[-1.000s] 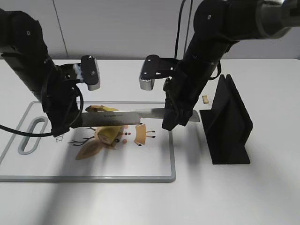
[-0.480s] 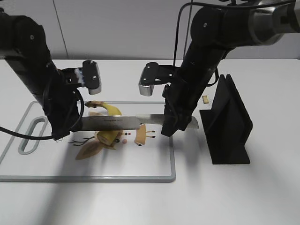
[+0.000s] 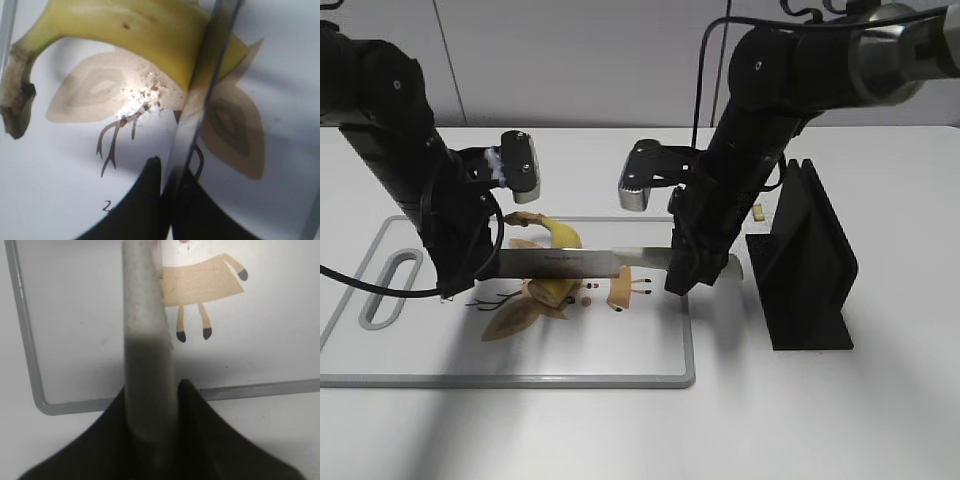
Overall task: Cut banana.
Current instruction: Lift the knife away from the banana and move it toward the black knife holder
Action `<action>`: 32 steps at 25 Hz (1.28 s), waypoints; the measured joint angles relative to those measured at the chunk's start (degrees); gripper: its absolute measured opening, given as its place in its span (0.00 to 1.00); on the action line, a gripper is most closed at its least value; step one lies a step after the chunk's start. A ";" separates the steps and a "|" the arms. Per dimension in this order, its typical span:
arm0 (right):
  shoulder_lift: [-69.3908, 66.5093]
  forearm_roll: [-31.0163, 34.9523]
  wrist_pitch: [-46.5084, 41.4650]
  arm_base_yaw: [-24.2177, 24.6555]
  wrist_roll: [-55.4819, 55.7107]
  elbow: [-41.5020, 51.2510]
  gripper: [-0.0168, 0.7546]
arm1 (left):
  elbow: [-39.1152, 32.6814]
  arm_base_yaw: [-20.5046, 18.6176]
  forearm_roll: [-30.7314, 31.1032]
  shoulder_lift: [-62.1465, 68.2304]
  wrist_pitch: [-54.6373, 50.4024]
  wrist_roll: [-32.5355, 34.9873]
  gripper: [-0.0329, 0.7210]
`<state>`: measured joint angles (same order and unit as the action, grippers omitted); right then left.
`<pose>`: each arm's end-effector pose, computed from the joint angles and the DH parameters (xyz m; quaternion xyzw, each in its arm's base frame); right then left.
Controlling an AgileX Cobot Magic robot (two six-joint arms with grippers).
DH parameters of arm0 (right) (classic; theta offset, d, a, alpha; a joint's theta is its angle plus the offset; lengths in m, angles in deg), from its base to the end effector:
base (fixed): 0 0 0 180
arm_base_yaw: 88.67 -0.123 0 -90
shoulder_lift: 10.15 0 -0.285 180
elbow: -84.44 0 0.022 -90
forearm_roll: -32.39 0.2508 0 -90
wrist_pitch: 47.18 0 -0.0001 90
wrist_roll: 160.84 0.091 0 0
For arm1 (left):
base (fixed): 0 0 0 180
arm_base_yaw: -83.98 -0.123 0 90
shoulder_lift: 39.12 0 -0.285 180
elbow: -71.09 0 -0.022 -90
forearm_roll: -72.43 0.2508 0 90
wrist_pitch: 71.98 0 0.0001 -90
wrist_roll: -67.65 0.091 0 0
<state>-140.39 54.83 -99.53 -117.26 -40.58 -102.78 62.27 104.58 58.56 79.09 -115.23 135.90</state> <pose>0.3526 0.2235 0.1362 -0.6021 0.7815 0.1423 0.0808 0.3360 -0.1423 0.1524 0.6348 0.7628 -0.0483 0.1132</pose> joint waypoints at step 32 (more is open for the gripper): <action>5.80 0.94 1.96 0.01 -1.06 2.64 0.28 | -0.64 0.12 0.88 -7.41 -2.18 -0.48 0.06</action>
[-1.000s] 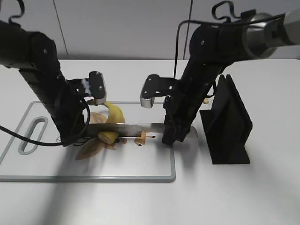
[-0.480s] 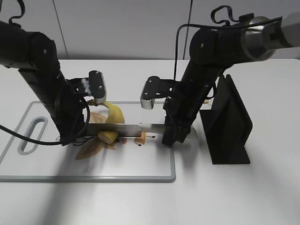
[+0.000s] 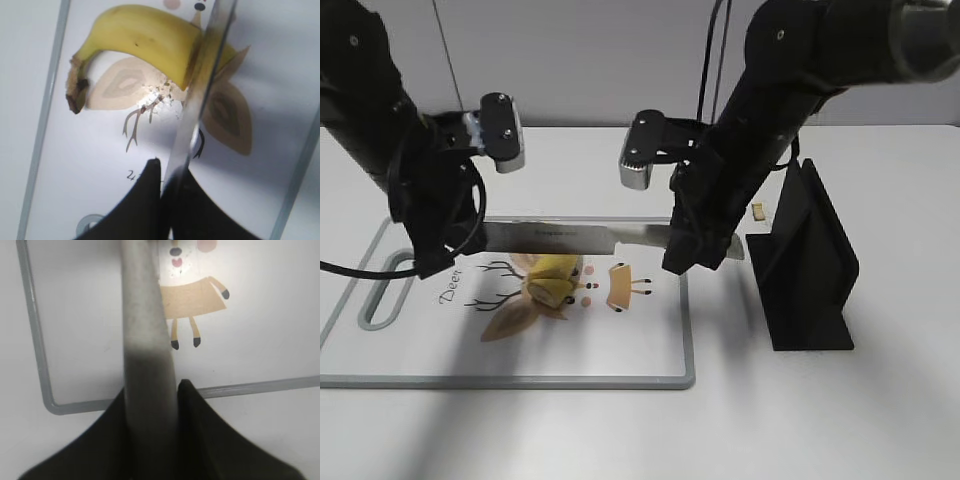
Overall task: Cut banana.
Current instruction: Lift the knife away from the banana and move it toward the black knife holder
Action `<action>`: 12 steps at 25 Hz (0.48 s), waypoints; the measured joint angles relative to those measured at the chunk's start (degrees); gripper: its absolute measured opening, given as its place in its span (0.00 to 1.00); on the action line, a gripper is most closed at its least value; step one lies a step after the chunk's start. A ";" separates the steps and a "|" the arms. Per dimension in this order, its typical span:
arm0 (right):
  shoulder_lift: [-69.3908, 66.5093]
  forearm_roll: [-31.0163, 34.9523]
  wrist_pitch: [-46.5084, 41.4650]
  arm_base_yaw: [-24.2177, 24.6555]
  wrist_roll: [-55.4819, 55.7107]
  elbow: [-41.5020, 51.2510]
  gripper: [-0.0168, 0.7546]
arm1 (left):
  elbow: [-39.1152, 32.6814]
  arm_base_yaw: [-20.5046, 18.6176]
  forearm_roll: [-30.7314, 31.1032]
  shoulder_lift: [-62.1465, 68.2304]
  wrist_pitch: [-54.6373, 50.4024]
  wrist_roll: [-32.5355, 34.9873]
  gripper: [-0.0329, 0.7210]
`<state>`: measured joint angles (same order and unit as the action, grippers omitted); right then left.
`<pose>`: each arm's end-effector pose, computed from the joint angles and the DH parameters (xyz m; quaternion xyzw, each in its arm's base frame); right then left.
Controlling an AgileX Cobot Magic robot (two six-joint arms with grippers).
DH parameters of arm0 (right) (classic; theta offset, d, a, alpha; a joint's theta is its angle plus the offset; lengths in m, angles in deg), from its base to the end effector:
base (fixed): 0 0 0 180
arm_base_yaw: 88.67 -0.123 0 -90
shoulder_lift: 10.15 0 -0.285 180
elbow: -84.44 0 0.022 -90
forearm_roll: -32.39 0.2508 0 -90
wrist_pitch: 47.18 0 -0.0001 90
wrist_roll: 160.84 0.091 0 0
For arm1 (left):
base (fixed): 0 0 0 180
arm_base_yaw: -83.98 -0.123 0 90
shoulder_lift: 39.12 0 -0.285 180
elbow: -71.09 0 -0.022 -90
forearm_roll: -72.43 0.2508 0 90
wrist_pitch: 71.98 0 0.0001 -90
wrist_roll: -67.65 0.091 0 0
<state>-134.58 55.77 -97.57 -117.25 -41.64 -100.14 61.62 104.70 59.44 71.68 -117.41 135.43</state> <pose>0.3448 0.2195 0.1676 -0.6041 0.7748 0.1369 0.1262 0.3242 -0.1382 0.1952 0.6387 0.7541 -0.0330 0.1493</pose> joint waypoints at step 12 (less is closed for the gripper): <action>9.19 0.85 -5.08 -0.19 -8.06 0.00 0.25 | -0.05 0.33 -1.48 -11.74 -4.95 -1.55 0.20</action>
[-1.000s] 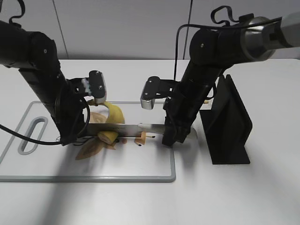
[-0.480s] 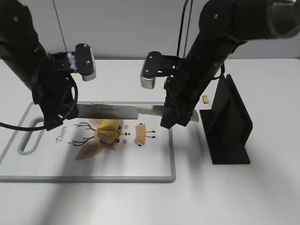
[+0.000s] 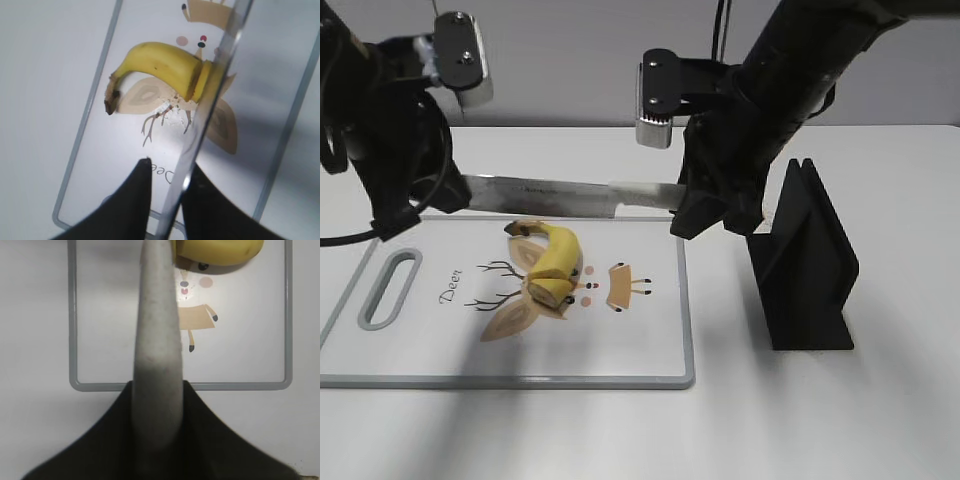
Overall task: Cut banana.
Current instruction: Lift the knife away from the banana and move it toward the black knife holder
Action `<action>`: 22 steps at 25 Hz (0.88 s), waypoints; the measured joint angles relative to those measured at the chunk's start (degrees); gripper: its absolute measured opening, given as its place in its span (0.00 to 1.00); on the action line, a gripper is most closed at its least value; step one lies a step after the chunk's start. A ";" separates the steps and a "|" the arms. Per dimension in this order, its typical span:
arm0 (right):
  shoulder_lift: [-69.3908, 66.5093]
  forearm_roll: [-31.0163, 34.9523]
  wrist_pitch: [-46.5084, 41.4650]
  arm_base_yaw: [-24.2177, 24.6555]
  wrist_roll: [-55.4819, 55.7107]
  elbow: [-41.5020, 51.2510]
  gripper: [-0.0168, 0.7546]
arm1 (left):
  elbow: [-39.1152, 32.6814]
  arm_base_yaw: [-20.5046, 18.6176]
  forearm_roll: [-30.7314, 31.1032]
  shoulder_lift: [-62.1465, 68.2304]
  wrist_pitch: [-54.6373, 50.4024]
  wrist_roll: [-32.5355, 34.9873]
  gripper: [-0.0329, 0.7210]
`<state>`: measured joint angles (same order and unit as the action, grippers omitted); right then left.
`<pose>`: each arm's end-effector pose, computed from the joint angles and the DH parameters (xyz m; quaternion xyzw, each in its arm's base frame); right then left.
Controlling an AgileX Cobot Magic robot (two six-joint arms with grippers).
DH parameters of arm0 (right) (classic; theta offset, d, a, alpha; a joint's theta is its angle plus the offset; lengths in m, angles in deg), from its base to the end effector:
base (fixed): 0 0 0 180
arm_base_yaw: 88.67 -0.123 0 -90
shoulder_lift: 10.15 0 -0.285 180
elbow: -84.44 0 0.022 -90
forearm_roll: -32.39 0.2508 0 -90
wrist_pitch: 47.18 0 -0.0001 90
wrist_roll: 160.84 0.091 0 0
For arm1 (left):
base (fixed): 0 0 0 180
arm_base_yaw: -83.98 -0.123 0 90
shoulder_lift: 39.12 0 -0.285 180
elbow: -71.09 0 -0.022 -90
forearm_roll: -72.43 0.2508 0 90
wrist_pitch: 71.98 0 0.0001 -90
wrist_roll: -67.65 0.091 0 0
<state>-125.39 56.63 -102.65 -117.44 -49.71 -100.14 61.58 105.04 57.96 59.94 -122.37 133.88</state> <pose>0.3253 0.2137 0.2307 -0.6664 0.7122 0.1343 0.1747 0.2950 -0.1324 0.2626 0.6289 0.7481 -0.0321 0.2095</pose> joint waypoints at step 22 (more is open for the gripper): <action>2.28 -1.13 -7.72 0.29 5.81 -3.64 0.24 | 0.00 -0.44 -0.22 -10.70 -1.40 -2.29 0.88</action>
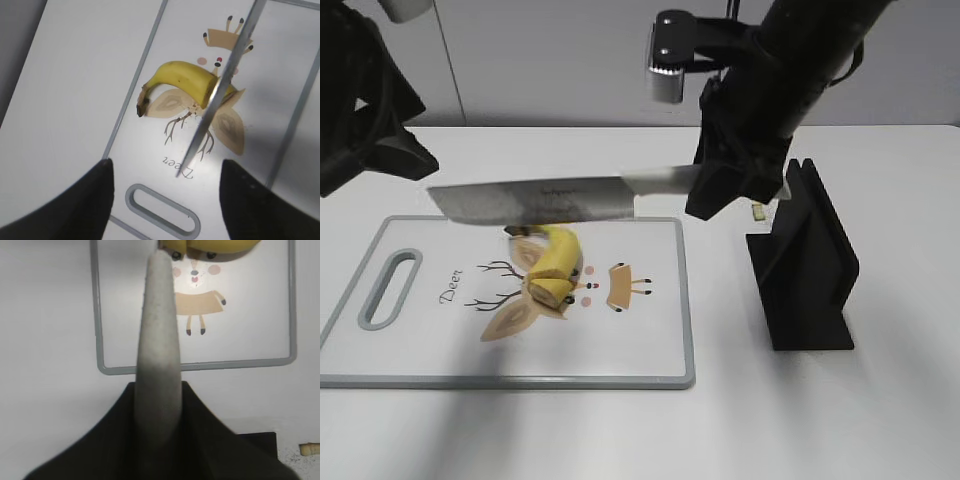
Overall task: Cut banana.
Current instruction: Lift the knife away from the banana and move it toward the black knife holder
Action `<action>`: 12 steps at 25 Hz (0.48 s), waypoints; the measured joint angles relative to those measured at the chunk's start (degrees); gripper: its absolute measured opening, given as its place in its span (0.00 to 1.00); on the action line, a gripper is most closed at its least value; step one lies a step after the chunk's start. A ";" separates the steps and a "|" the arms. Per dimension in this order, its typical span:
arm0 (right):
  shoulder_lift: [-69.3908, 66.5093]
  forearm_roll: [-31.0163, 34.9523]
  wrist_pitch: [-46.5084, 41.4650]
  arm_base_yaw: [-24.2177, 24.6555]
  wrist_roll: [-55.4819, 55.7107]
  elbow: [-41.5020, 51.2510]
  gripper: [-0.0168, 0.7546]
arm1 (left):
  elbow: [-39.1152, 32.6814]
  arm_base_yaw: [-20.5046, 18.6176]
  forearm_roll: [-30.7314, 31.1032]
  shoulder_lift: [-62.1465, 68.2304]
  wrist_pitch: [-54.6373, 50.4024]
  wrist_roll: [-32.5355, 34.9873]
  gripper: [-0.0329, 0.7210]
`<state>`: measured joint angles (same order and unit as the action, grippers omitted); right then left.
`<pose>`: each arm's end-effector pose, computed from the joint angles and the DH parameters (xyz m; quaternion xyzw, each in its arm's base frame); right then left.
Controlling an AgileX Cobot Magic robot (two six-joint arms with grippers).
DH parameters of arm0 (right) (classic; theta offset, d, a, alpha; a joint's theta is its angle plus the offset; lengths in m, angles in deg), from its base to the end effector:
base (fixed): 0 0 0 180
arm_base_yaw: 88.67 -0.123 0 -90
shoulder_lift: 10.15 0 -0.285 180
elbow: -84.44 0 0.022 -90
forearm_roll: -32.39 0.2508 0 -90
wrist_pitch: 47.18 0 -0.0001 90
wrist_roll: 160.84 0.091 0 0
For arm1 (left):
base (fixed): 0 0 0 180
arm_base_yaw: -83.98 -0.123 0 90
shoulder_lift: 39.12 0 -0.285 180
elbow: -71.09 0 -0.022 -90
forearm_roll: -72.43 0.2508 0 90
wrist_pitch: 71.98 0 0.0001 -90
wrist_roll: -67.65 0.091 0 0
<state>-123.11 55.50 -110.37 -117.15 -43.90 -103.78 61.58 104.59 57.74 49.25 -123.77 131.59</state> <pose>0.3187 0.2092 0.2602 -0.6486 0.7305 0.1482 0.1540 0.2646 -0.1189 0.3190 0.6069 0.7420 -0.0135 0.2846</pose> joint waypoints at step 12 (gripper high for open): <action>0.07 -3.51 -6.12 -0.05 26.68 -11.39 0.24 | 0.00 -5.36 12.28 -4.31 -8.43 -29.83 0.86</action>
<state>-123.04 51.98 -116.50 -117.21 -17.22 -115.17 61.58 99.24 70.02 44.94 -132.20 101.76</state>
